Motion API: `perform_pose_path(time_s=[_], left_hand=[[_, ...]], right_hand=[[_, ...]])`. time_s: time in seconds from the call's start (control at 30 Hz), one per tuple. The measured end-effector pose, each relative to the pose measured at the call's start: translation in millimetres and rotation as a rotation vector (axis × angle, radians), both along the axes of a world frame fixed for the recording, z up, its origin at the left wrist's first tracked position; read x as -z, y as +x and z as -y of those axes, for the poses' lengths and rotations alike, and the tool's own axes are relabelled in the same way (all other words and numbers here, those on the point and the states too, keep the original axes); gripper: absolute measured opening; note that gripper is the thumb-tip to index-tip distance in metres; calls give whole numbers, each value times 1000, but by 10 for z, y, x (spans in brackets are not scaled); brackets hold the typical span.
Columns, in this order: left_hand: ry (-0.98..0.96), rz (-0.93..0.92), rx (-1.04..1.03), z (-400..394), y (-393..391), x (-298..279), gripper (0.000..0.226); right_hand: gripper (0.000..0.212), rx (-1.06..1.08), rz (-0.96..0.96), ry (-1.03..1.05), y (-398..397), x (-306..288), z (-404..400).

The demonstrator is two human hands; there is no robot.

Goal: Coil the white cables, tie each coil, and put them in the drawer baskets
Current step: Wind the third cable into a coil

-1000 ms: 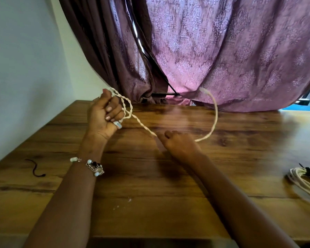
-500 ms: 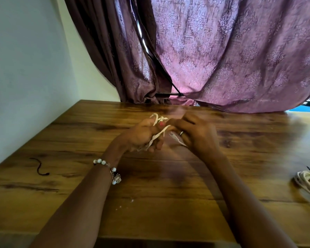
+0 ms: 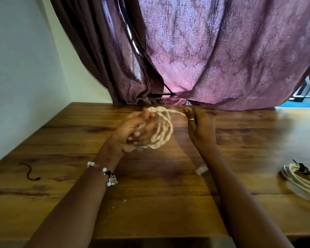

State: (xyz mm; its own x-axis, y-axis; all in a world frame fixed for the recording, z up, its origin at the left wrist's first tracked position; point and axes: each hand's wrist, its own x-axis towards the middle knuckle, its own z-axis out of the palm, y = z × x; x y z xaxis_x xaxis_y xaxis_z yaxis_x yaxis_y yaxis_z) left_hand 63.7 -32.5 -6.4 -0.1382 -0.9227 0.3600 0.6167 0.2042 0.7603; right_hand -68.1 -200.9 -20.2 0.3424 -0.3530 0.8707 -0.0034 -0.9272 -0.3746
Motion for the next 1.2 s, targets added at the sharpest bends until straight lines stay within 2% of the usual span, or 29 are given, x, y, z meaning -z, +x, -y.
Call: perform_pose_path(time_s=[0.1, 0.13, 0.2, 0.23, 0.33, 0.4, 0.57, 0.67, 0.77, 0.9, 1.03, 1.13, 1.2], left_hand=[[-134, -239, 18, -62, 167, -83, 23], [-161, -270, -42, -86, 217, -88, 23], [-194, -327, -117, -129, 310, -71, 28], [-204, -359, -146, -147, 360, -59, 30], [-230, -439, -221, -198, 474, -39, 29], [-255, -488, -245, -232, 538, -31, 29], [-296, -589, -271, -277, 677, 1, 37], [-247, -656, -422, -283, 671, -10, 43], [-177, -670, -597, -278, 610, -60, 47], [-19, -541, -819, -179, 414, -142, 61], [102, -178, -860, 21, 259, -75, 69], [212, 93, -931, 116, 175, 14, 64], [246, 234, -978, 168, 79, 72, 54]], right_hand=[[27, -57, -111, -41, 38, 62, -22], [29, -84, -166, -52, 59, 77, -62], [55, -164, -250, -18, 88, 101, -184], [59, -205, -259, -1, 104, 103, -248], [42, -293, -280, -91, 136, 113, -301], [45, -323, -353, -191, 132, 117, -247], [52, -400, -524, -253, 92, 112, -266], [32, -218, -465, -474, 132, 98, -265], [31, -226, -314, -426, 75, 28, -291], [24, -467, -265, -233, 64, -9, -348], [17, -595, -227, -52, 113, 56, -461], [15, -613, -195, 135, 142, 111, -521], [14, -642, -178, 333, 141, 111, -553]])
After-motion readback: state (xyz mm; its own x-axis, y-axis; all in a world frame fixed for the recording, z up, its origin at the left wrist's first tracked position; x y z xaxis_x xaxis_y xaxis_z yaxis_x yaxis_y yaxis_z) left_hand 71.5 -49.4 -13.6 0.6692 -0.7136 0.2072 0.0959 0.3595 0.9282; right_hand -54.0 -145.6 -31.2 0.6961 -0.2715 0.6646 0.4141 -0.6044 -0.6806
